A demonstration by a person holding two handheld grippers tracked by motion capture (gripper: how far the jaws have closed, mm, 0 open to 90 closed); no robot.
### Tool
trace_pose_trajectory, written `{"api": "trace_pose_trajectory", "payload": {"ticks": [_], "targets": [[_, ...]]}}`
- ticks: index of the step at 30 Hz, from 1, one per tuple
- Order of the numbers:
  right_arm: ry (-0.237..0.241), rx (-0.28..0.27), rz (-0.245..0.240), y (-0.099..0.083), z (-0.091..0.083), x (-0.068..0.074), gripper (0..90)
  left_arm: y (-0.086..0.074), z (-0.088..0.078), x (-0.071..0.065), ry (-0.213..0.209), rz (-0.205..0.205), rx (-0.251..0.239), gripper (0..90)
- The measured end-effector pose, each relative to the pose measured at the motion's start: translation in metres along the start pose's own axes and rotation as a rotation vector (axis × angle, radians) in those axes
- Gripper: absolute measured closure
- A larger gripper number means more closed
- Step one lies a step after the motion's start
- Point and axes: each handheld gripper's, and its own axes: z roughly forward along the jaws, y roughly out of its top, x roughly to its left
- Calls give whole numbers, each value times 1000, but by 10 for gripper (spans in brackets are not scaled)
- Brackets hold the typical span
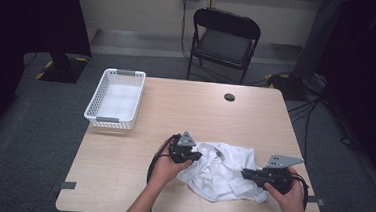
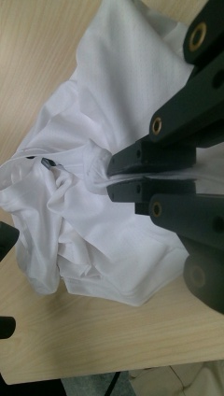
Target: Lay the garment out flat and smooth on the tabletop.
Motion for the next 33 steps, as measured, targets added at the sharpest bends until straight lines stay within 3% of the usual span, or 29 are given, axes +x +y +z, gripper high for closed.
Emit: {"api": "trace_pose_trajectory", "payload": {"ticks": [6,11,13,15,18,21,26,30,33], "targets": [[-4,-20,-5,6,-7,0,870,8,-15,0,2,18,-17,900],[3,-36,-11,13,-12,-1,869,12,-23,-2,7,37,0,900],[-3,-34,-18,15,-13,0,869,12,-22,-1,20,41,3,900],[-1,-25,-20,14,-11,-1,871,10,-17,3,39,28,-30,889],[9,-19,-12,9,-8,-1,872,5,-5,13,62,14,-41,775],[16,-23,-8,6,-7,-1,872,-1,8,19,55,-13,-22,723],[19,-23,-7,4,-7,-1,872,-2,22,16,-10,-38,-12,718],[22,-23,-10,4,-6,-1,873,1,24,13,-41,-53,45,875],[19,-27,-12,5,-7,-2,875,5,19,11,-46,-47,41,886]]}}
